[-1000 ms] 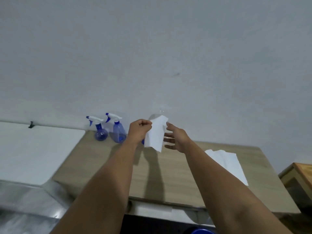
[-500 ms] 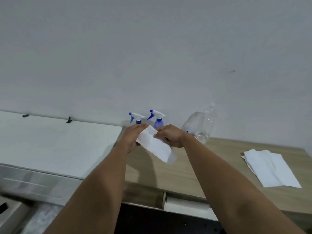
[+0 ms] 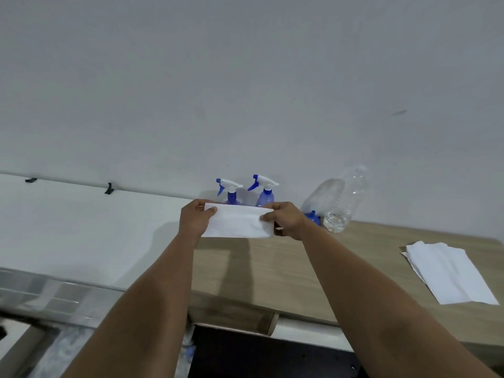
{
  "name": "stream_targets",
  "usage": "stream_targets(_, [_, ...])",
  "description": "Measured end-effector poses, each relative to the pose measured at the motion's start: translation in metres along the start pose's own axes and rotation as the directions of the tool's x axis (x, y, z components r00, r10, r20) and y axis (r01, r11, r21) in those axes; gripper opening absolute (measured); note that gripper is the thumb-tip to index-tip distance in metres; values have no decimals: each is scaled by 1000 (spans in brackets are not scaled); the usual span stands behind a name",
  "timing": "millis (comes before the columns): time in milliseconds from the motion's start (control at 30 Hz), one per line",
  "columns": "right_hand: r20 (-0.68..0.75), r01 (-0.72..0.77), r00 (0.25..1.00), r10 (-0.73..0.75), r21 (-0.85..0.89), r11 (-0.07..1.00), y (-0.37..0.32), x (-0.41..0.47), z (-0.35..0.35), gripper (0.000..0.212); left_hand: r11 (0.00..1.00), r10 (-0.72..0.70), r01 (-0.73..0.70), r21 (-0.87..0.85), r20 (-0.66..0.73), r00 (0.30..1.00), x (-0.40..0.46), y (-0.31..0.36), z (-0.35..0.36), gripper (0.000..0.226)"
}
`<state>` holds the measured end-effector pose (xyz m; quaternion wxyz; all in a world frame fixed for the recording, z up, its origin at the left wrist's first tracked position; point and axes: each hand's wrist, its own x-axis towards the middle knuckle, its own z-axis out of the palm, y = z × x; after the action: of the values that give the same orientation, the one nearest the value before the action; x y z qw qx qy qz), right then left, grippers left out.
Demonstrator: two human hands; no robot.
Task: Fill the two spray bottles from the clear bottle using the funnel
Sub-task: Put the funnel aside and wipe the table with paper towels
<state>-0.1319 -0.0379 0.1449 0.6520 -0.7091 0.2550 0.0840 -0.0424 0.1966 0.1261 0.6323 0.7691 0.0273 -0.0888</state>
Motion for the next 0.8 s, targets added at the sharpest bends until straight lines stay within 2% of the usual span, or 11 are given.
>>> stream_targets(133, [-62, -31, 998, 29, -33, 999, 24, 41, 13, 31, 987, -12, 14, 157, -17, 1000, 27, -29, 15, 20])
stream_targets(300, [-125, -86, 990, 60, -214, 973, 68, 99, 25, 33, 953, -34, 35, 300, -9, 999, 69, -86, 38, 28])
stream_targets(400, [-187, -83, 982, 13, -367, 927, 93, 125, 36, 42, 900, 27, -43, 433, 42, 999, 89, -112, 47, 35])
stream_targets(467, [-248, -91, 967, -63, -565, 820, 110, 133, 50, 50, 823, 84, -115, 556, 82, 993, 95, -131, 44, 41])
stream_targets(500, [-246, -87, 963, -108, -667, 740, 117, 133, 59, 49, 753, 123, -163, 637, 106, 987, 96, -141, 41, 45])
stream_targets(600, [-63, 84, 964, -260, -850, 519, 130, 131, 92, 53, 512, 195, -249, 822, 171, 966, 97, -167, 26, 57])
stream_targets(667, [61, 190, 954, -295, -881, 434, 137, 129, 113, 59, 406, 220, -283, 869, 208, 953, 102, -180, 17, 60])
stream_targets(733, [108, 217, 953, -284, -896, 388, 146, 127, 131, 62, 351, 246, -311, 883, 233, 941, 106, -187, 12, 60])
stream_targets(800, [106, 192, 964, -246, -913, 360, 154, 124, 143, 65, 353, 265, -319, 880, 233, 936, 110, -188, 10, 59])
